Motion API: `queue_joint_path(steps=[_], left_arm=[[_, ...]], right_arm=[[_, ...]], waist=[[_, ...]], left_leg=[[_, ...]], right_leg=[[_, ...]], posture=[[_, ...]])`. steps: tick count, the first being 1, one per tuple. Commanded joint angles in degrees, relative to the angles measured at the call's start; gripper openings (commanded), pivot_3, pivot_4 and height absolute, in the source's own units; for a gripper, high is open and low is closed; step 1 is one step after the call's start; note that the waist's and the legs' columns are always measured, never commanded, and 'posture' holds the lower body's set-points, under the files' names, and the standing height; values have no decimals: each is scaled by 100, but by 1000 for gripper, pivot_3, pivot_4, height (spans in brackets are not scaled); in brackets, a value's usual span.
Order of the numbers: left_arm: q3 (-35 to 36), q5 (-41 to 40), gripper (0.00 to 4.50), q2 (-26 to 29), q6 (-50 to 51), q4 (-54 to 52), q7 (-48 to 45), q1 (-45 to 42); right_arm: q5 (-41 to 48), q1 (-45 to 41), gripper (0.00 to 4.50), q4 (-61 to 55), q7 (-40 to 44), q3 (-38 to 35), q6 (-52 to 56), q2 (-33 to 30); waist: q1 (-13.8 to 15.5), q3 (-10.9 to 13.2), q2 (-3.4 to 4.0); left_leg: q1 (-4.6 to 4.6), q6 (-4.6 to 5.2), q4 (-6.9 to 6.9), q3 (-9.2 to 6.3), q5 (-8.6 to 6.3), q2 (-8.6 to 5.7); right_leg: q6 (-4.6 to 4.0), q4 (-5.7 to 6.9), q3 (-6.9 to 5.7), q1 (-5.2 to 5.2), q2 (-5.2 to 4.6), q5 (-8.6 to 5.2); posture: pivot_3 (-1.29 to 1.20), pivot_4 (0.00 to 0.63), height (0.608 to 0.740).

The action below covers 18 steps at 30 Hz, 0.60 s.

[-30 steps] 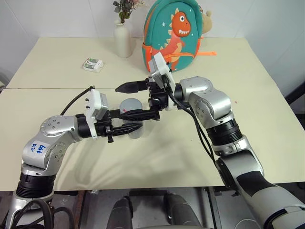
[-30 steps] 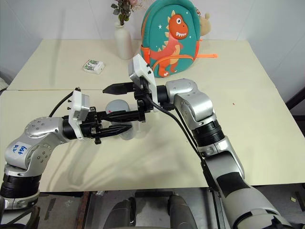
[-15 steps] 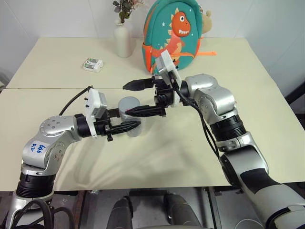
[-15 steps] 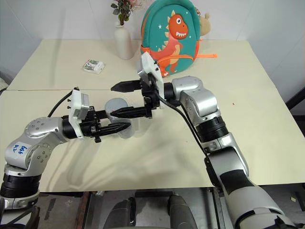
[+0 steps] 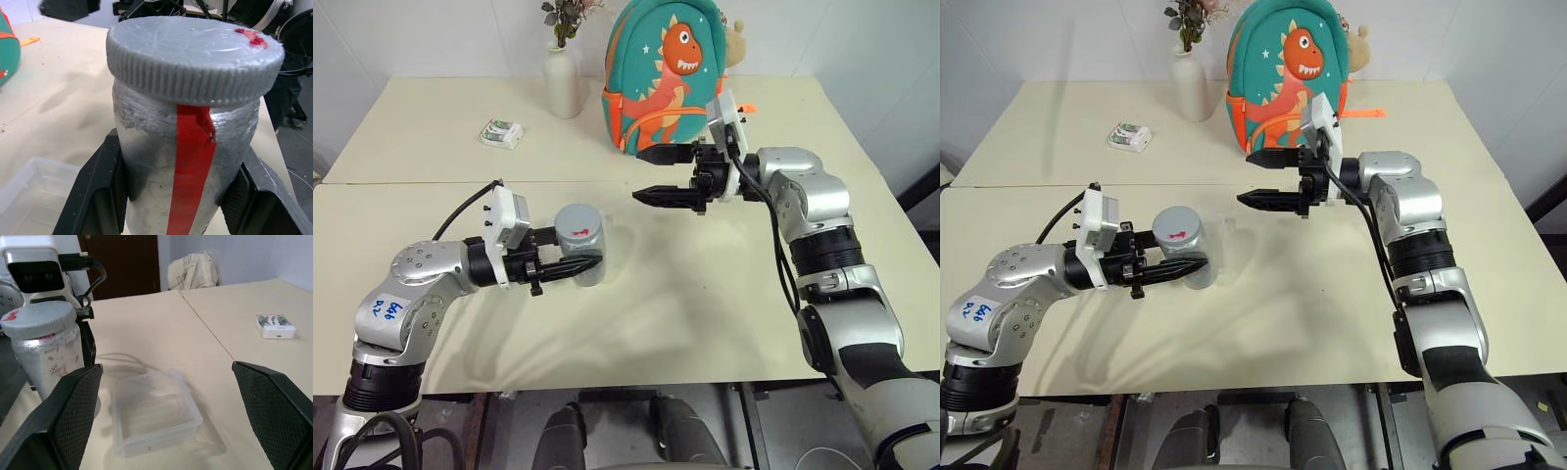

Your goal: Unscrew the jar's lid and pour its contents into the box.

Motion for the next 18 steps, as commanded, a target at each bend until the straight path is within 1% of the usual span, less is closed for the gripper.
queue_joint_path(steps=[1,5,8,13,18], left_arm=[[116,-87,1999,60,-79,-190,-21,-61],[58,-56,1999,34,-76,-178,0,-87],[26,-40,1999,26,-77,-147,-7,-121],[-34,-23,1999,23,-65,-94,-25,-209],[-90,-20,1999,1,-59,-74,-13,-260]], right_arm=[[482,-20,4451,-918,130,-73,445,248],[726,370,4451,-1879,-379,34,943,711],[704,575,4451,-2301,-534,187,1041,873],[612,641,4451,-2480,-776,385,1085,1032],[389,642,4451,-2435,-928,597,864,1146]], waist=[[-8,0,0],[-6,0,0],[19,0,0],[29,0,0],[4,0,0]], left_leg=[[0,0,0,0,0,0],[-3,-2,-1,6,1,8],[-6,-7,3,10,4,7],[-6,-8,6,13,5,5],[-7,-8,2,18,5,6]], right_leg=[[0,2,1,-1,1,0],[0,16,11,-19,10,0],[0,19,15,-23,8,0],[2,21,19,-23,8,2],[2,23,25,-30,9,2]], posture=[[0,150,740],[0,150,740],[0,150,740],[0,150,740],[0,150,740]])
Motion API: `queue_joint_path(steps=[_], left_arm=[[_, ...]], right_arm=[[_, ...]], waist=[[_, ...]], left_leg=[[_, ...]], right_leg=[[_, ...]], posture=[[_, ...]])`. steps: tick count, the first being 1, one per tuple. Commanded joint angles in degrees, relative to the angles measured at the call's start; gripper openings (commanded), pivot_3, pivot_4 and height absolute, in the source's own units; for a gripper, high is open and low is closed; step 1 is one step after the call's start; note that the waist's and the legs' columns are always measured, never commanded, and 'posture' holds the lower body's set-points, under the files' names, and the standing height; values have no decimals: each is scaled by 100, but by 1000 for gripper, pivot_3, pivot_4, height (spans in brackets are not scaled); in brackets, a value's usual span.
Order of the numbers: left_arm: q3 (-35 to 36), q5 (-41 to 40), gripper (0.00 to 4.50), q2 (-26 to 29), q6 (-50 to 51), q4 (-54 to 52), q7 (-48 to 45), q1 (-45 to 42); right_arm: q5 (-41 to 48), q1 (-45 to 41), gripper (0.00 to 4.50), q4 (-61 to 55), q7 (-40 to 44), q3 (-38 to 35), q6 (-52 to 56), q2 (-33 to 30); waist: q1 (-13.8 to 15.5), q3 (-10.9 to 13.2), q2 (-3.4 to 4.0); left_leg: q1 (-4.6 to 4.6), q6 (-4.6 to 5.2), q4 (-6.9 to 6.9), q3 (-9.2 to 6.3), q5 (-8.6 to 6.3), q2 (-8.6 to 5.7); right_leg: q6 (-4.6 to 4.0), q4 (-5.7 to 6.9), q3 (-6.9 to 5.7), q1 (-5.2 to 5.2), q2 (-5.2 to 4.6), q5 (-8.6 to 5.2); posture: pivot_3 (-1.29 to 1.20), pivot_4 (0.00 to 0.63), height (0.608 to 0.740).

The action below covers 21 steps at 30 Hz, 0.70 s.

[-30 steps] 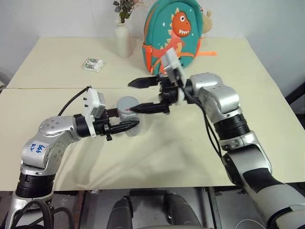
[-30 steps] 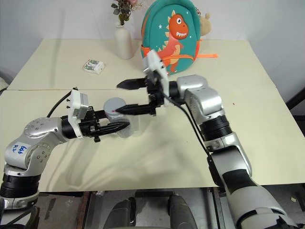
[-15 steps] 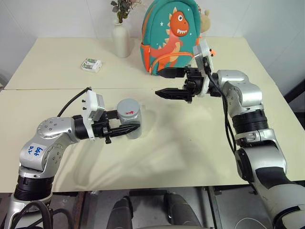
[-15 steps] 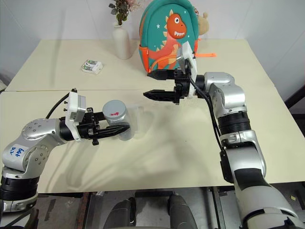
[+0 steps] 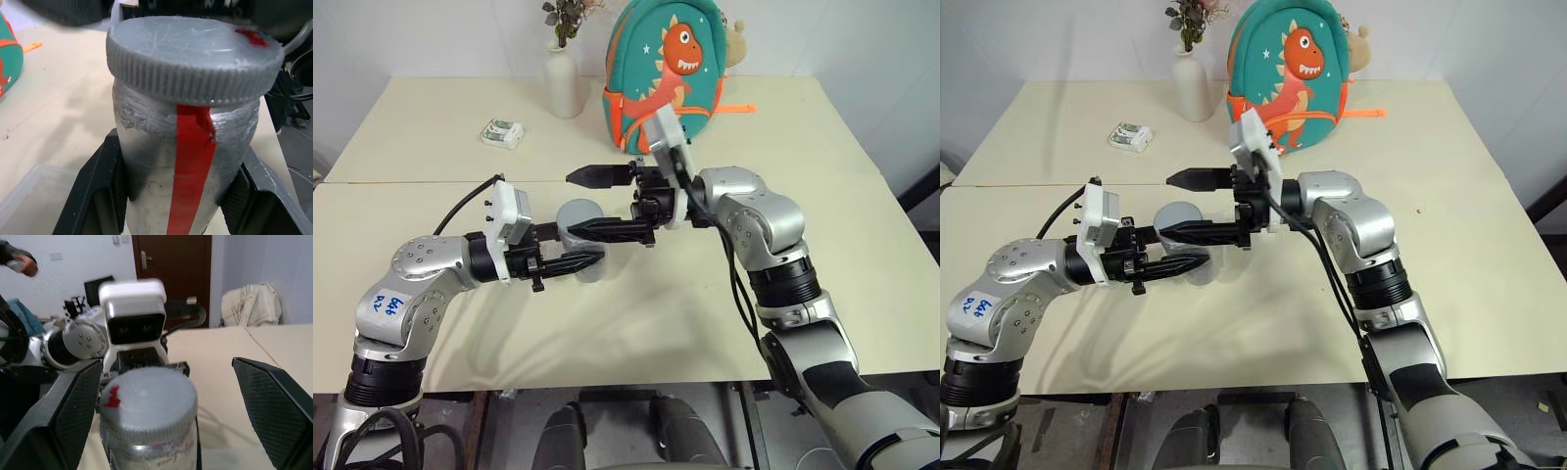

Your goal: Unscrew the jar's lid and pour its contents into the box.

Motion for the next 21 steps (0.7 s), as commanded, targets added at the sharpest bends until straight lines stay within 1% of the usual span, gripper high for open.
queue_joint_path(steps=[1,12,21], left_arm=[[16,-28,1999,9,-63,-112,-26,-79],[-20,4,1999,-27,-112,-60,-39,-113],[-2,39,1999,-60,-178,-54,-19,-75]], right_arm=[[-131,-46,4451,-147,-100,102,-213,73],[-281,-150,4451,36,-117,103,-372,66],[-403,-172,4451,643,139,-136,-696,-433]], waist=[[-4,0,0],[2,0,0],[7,0,0]], left_leg=[[0,0,-1,2,0,1],[-1,0,-1,6,0,1],[-2,0,-1,7,0,1]], right_leg=[[0,3,2,-4,1,0],[-1,6,6,-8,2,0],[0,6,6,-8,2,0]], posture=[[0,150,740],[0,150,740],[0,150,740]])
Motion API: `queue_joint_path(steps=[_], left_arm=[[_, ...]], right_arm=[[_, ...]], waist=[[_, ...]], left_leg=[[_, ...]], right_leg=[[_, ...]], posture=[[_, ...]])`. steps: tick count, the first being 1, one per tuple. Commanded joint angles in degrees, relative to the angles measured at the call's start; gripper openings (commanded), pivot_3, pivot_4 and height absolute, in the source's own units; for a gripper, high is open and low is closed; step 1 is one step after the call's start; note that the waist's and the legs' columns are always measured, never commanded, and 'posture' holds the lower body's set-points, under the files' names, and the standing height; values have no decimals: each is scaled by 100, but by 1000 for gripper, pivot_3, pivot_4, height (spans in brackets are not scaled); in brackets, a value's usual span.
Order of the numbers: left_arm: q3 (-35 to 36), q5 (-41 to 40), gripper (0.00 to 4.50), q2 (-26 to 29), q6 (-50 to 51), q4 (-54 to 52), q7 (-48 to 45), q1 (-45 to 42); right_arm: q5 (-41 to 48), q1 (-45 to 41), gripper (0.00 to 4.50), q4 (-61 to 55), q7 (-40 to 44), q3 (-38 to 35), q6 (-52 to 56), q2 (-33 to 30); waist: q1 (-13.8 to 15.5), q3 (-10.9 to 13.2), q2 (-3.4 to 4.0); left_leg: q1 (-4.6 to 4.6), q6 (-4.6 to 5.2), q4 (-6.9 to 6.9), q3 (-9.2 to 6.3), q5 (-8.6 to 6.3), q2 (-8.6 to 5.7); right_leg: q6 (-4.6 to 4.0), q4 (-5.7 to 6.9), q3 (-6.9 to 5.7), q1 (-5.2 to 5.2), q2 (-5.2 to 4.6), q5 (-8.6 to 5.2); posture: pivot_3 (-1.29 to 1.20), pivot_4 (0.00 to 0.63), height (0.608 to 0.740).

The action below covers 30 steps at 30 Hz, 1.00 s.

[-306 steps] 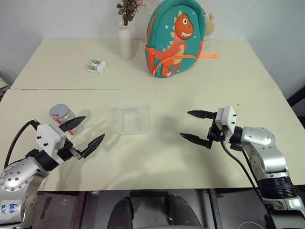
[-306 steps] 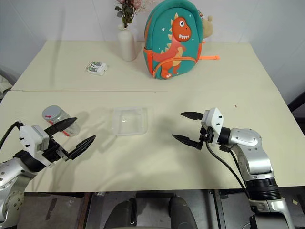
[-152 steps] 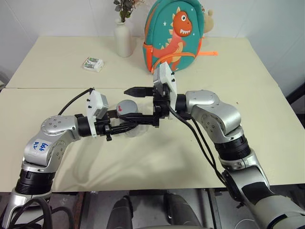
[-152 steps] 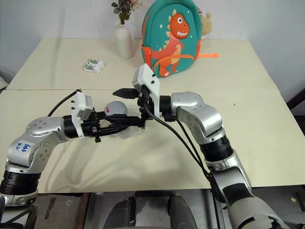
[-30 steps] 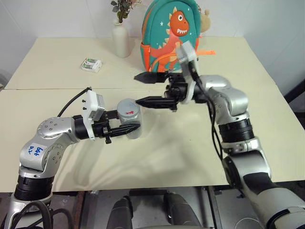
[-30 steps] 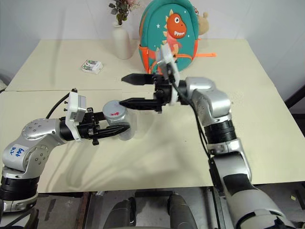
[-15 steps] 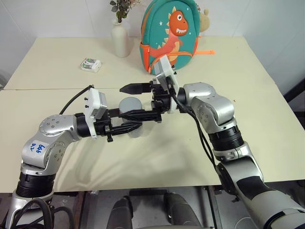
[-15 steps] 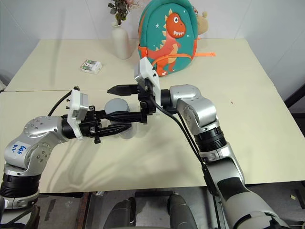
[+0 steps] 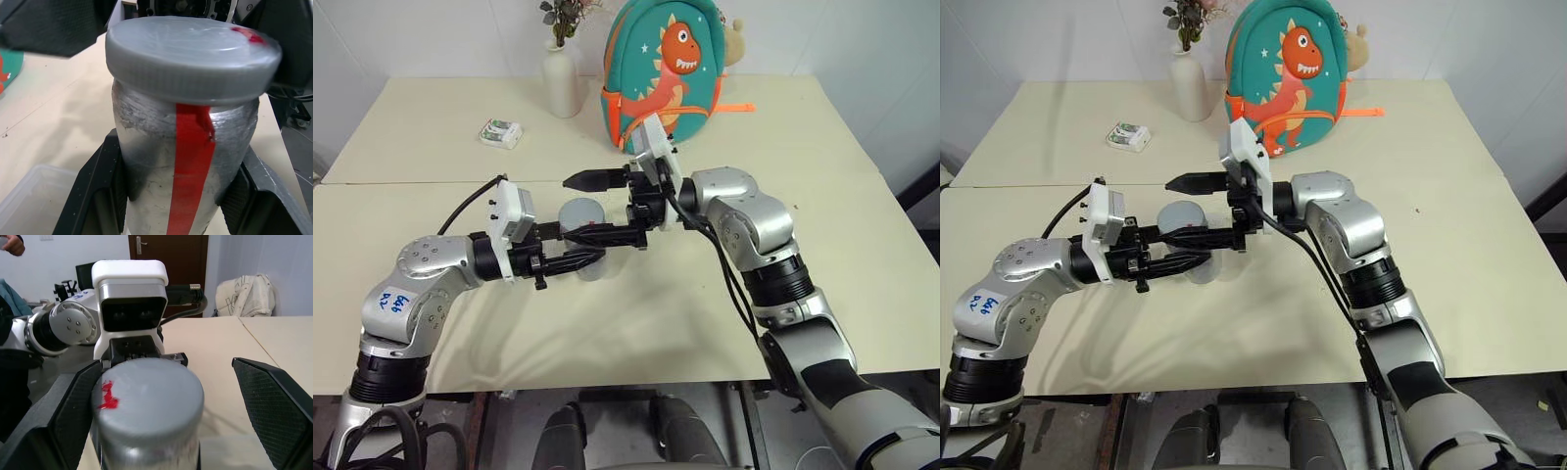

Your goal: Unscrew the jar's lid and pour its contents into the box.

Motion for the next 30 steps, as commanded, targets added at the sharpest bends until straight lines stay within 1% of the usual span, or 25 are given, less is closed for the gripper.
queue_joint_path(steps=[1,11,17,21,24,26,30], left_arm=[[54,-62,1999,1,-182,-242,-112,-33],[112,-20,1999,16,-223,-242,-168,48],[177,-22,1999,30,-221,-271,-167,138],[164,-7,1999,9,-234,-272,-153,166],[125,8,1999,-27,-233,-253,-127,134],[103,13,1999,-48,-232,-239,-115,110],[70,2,1999,-100,-201,-253,-79,71]], right_arm=[[-90,-95,4451,272,32,-319,-163,-342],[21,-133,4451,674,399,-544,-120,-808],[283,-15,4451,415,950,-609,224,-1111],[633,73,4451,-211,790,-618,615,-876],[784,185,4451,-696,422,-553,847,-580],[773,257,4451,-927,175,-472,918,-387],[537,302,4451,-1032,-361,-275,847,8]], waist=[[-2,0,0],[-16,0,0],[0,0,0],[-28,0,0],[-30,0,0],[-17,0,0],[-3,0,0]], left_leg=[[0,0,0,0,0,0],[1,0,-1,5,0,0],[0,0,-1,7,0,0],[1,0,-1,6,0,3],[2,0,0,6,0,4],[2,0,1,7,0,4],[1,0,4,7,0,3]], right_leg=[[0,0,0,0,0,0],[0,0,5,-3,1,0],[0,-1,7,-3,1,0],[0,3,8,-4,3,0],[0,6,8,-5,4,0],[0,6,8,-4,4,0],[0,6,8,-4,3,0]], posture=[[0,150,740],[0,150,740],[0,150,740],[0,150,740],[0,150,740],[0,150,740],[0,150,740]])
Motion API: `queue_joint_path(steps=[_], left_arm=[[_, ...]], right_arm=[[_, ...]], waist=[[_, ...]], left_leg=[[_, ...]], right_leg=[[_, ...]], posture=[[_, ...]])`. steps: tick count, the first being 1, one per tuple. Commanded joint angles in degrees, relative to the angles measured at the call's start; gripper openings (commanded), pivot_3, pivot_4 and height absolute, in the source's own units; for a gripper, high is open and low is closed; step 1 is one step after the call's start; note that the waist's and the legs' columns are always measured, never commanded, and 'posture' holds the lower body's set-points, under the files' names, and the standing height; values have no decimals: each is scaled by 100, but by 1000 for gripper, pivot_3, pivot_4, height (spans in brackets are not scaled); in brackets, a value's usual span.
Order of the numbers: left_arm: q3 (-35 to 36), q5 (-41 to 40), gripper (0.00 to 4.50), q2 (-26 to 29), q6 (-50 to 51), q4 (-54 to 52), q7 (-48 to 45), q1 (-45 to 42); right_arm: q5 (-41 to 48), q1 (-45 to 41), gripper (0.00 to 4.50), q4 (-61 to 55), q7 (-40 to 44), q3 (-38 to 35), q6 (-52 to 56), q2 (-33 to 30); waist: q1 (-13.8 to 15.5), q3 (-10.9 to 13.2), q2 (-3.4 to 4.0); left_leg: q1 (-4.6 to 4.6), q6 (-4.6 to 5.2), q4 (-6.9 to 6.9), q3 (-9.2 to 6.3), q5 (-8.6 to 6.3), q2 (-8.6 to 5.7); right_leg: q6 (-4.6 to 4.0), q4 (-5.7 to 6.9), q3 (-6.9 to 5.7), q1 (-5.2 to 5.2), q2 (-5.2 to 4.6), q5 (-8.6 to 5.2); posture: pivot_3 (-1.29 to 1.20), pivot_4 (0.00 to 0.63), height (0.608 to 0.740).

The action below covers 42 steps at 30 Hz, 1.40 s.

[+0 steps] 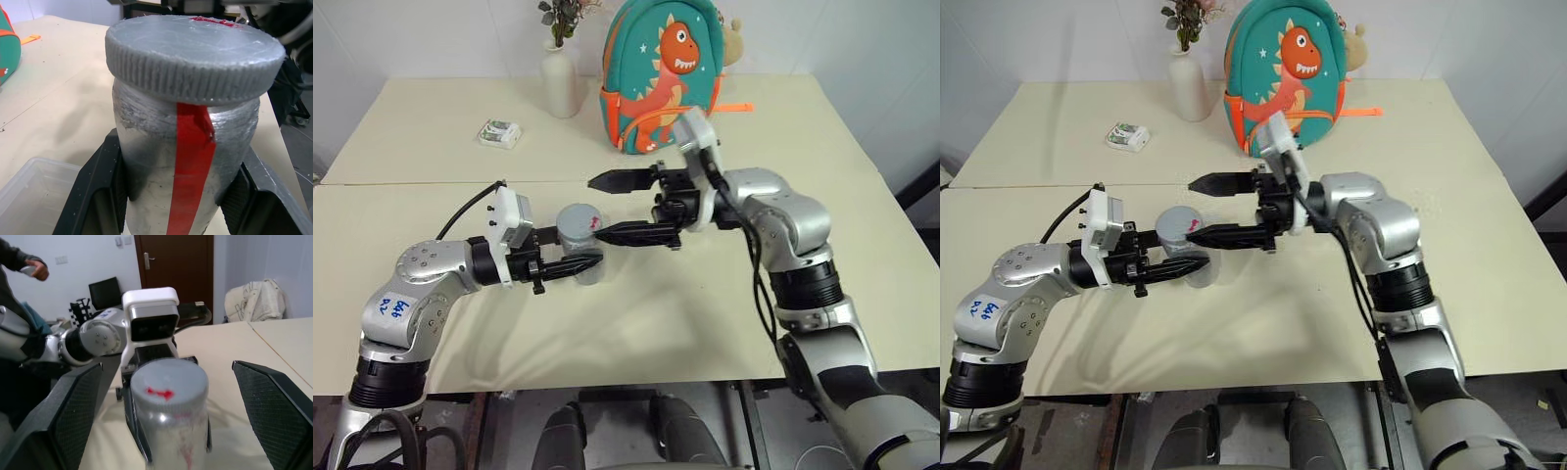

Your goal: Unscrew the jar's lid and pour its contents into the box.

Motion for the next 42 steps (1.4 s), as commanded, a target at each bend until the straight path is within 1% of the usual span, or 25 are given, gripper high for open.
queue_joint_path(steps=[1,6,11,16,25,33,39,42], left_arm=[[20,-59,1999,-47,-87,-186,41,-99],[7,-68,1999,-74,-63,-186,65,-136],[18,-89,1999,-74,-51,-199,81,-125],[25,-107,1999,-63,-38,-225,114,-103],[34,-107,1999,-39,-52,-229,137,-82],[34,-115,1999,-25,-40,-211,116,-108],[46,-112,1999,-19,-5,-224,89,-105],[51,-113,1999,-7,7,-229,80,-103]], right_arm=[[-179,-46,4451,-217,-433,135,-128,222],[-522,-165,4451,-9,-730,330,-364,431],[-635,-342,4451,262,-812,269,-492,505],[-626,-473,4451,478,-755,132,-554,439],[-438,-401,4451,743,-248,-129,-576,-140],[-307,-312,4451,872,-9,-340,-481,-664],[-260,-204,4451,973,151,-466,-410,-885],[-181,-195,4451,878,213,-503,-339,-885]], waist=[[0,0,0],[3,0,0],[-2,0,0],[-1,0,0],[-2,0,0],[16,0,0],[-14,0,0],[-13,0,0]], left_leg=[[0,0,0,0,0,0],[0,0,0,0,0,0],[0,0,-1,0,0,0],[-1,0,-1,0,0,0],[-1,0,-1,0,0,0],[-1,0,-1,2,0,-1],[0,1,-3,5,-1,0],[1,1,-3,6,-1,0]], right_leg=[[0,0,0,0,0,0],[0,0,0,-1,0,0],[0,0,0,-1,1,0],[0,0,0,-1,1,0],[0,-1,0,0,0,0],[0,-4,1,0,-1,0],[0,-4,5,-2,1,0],[0,-4,6,-2,1,0]], posture=[[0,150,740],[0,150,740],[0,150,740],[0,150,740],[0,150,740],[0,150,740],[0,150,740],[0,150,740]])
